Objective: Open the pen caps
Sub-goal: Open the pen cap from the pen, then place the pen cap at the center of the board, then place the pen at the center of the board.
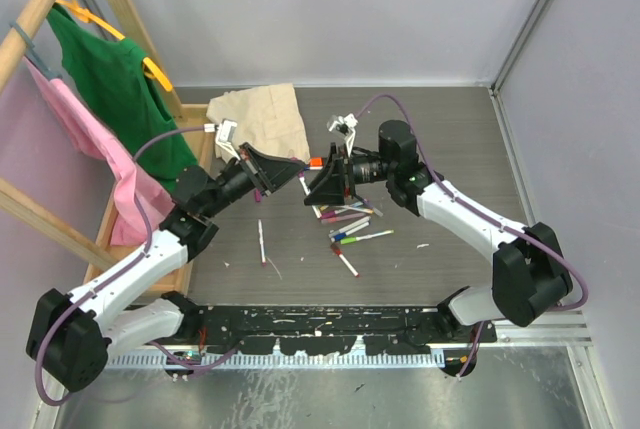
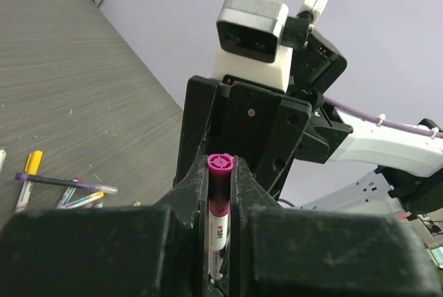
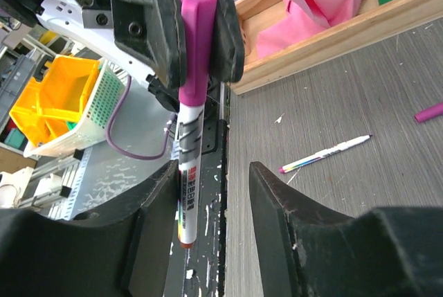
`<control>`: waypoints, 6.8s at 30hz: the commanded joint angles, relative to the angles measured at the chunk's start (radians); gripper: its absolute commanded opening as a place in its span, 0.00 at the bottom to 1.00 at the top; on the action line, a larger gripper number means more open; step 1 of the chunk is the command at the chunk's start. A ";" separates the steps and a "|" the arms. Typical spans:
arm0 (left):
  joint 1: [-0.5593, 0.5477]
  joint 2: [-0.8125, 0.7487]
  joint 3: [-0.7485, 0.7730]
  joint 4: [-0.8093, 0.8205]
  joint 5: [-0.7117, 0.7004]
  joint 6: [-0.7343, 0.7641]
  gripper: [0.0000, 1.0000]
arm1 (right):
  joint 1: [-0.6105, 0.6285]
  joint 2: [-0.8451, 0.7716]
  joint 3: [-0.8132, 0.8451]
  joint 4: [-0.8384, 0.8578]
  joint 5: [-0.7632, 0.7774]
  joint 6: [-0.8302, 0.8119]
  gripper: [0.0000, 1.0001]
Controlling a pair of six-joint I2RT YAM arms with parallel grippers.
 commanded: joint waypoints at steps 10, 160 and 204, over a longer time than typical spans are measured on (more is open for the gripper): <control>-0.032 -0.014 0.023 -0.072 -0.081 0.102 0.00 | 0.005 0.005 0.027 0.028 0.034 -0.003 0.28; -0.025 -0.221 -0.027 -0.696 -0.555 0.365 0.74 | 0.079 0.229 -0.019 0.007 0.206 0.018 0.05; -0.025 -0.605 -0.167 -0.869 -0.556 0.310 0.77 | 0.317 0.624 0.287 -0.469 0.920 0.332 0.34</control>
